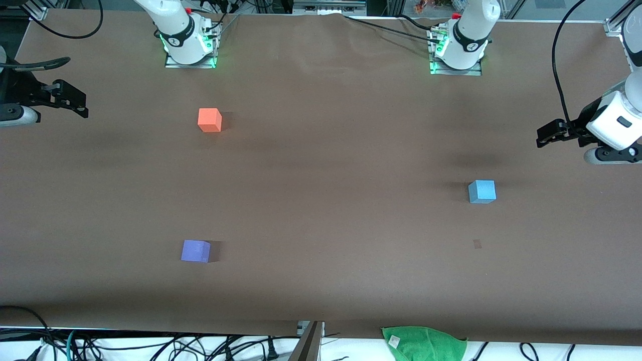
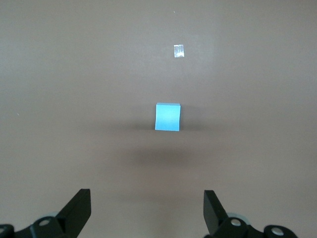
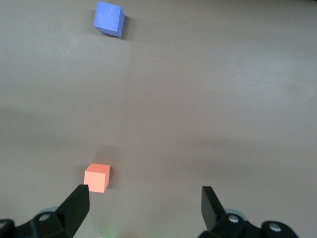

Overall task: Place blue block between orange and purple blocks
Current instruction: 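Move the left gripper toward the light-blue block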

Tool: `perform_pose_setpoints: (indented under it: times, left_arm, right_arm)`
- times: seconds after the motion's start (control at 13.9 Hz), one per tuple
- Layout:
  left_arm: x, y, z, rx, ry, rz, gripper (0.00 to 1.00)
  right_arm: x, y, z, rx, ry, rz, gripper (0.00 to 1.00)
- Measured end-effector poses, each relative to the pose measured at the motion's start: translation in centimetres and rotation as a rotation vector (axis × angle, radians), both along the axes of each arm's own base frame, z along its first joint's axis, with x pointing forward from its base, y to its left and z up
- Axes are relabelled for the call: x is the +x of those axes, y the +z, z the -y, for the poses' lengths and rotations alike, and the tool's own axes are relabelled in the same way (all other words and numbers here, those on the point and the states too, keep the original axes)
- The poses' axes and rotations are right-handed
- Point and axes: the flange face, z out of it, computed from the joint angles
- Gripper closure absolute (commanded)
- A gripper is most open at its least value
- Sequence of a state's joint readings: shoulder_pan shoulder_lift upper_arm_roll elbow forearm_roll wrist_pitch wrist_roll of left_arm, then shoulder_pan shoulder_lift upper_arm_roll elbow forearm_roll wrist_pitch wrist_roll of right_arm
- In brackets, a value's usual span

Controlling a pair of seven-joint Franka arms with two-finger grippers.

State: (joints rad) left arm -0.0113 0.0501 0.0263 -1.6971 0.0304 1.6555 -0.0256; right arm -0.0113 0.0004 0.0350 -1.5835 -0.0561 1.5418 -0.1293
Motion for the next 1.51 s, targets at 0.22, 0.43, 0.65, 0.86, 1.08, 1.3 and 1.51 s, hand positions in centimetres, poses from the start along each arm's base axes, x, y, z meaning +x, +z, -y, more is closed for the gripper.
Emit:
perform_pose_setpoints:
  times: [0.22, 0.43, 0.65, 0.86, 1.08, 1.3, 1.51]
  left_arm:
    - [0.0, -0.1, 1.0, -0.001, -0.018, -0.008, 0.00]
    - [0.1, -0.5, 1.1, -0.001, -0.019, -0.014, 0.00]
    - [0.1, -0.6, 1.1, -0.001, -0.019, -0.018, 0.00]
    - [0.2, -0.8, 1.1, -0.001, -0.019, -0.022, 0.00]
    - [0.1, -0.9, 1.1, -0.001, -0.019, -0.029, 0.00]
    - [-0.4, -1.2, 1.1, -0.001, -0.020, -0.069, 0.00]
    - [-0.5, -1.6, 1.2, -0.002, -0.024, -0.097, 0.00]
  right_arm:
    - [0.0, 0.0, 0.0, 0.000, 0.001, 0.000, 0.00]
    - [0.0, 0.0, 0.0, 0.000, 0.001, 0.001, 0.00]
    - [0.0, 0.0, 0.0, 0.000, 0.001, 0.001, 0.00]
    - [0.0, 0.0, 0.0, 0.000, 0.001, 0.001, 0.00]
    - [0.0, 0.0, -0.1, 0.000, 0.001, 0.001, 0.00]
    - [0.0, 0.0, -0.1, 0.000, 0.002, 0.001, 0.00]
    - [0.0, 0.0, -0.2, 0.000, 0.003, 0.001, 0.00]
